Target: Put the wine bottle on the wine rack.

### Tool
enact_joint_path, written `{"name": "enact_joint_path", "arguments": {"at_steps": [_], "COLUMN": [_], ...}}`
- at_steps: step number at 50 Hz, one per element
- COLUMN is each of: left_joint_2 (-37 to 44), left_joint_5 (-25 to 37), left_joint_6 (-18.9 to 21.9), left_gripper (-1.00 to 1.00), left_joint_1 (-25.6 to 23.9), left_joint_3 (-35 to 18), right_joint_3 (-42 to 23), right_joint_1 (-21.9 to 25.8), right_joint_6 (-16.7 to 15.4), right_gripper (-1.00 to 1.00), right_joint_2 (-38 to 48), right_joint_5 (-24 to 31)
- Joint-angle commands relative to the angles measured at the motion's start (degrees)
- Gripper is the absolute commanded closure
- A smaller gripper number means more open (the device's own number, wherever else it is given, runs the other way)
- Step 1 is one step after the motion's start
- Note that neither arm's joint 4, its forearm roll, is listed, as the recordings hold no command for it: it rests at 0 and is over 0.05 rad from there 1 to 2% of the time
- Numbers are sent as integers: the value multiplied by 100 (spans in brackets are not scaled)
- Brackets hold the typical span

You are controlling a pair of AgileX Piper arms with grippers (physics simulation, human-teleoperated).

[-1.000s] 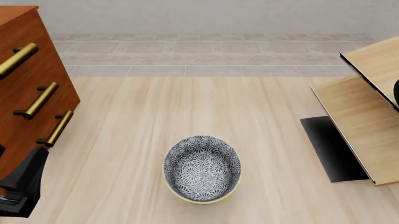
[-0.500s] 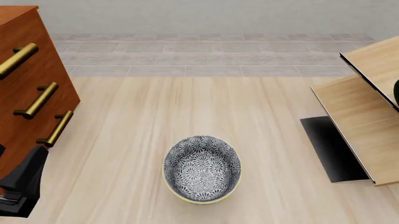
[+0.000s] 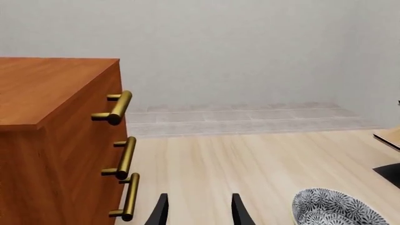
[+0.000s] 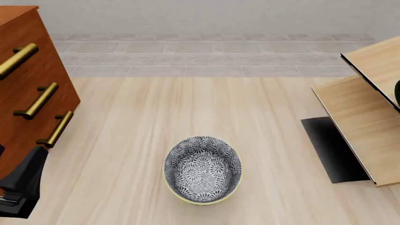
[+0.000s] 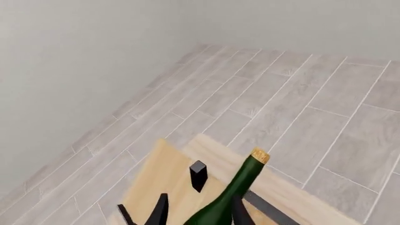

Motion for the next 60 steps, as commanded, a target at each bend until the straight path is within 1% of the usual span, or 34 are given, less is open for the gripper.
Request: {"name": "enact_joint_path", "arguments": {"at_steps": [1,18,19,20,21,26,27,30,31,32,35,41,43,45,48,50,52,53,54,55,60], "left_joint_2": [0,0,0,0,0,0,0,0,0,0,0,0,0,0,0,0,0,0,0,0,0], "left_joint_5": [-12,-28,-33,-33,-39,-49,-50,-60,-63,-66,-70,-84,-92,-102,-118,-122,-131,-140,-140,-158,-204], "left_joint_6": [23,71,79,79,88,110,120,127,130,131,139,151,158,166,175,175,206,213,213,243,305], "left_gripper": [-100,-100,-100,-100,-100,-100,-100,-100,-100,-100,-100,-100,-100,-100,-100,-100,-100,-100,-100,-100,-100], "left_joint_1": [19,28,24,24,24,7,0,-4,-2,3,7,-1,-2,1,0,-7,-18,-24,-24,-27,-39], "left_joint_3": [0,0,0,0,0,0,0,0,0,0,0,0,0,0,0,0,0,0,0,0,0], "right_joint_3": [279,945,1027,1028,1109,1210,1243,1222,1246,1217,1229,1361,1449,1510,1643,1694,1737,1786,1786,1811,1937], "right_joint_1": [441,1206,1331,1331,1490,1807,1903,2022,2146,2223,2414,2640,2713,2782,2915,3033,3092,3286,3286,3393,3568], "right_joint_6": [-26,-28,49,49,114,153,236,179,226,172,165,87,120,34,90,-5,51,99,99,23,-106], "right_gripper": [-100,-100,-100,-100,-100,-100,-100,-100,-100,-100,-100,-100,-100,-100,-100,-100,-100,-100,-100,-100,-100], "right_joint_2": [-364,-863,-985,-987,-1144,-1452,-1517,-1614,-1699,-1766,-1905,-2055,-2109,-2175,-2267,-2349,-2391,-2534,-2536,-2652,-2888], "right_joint_5": [-17,-175,-143,-142,-111,30,61,160,211,274,357,362,330,302,253,245,222,237,237,252,225]}}
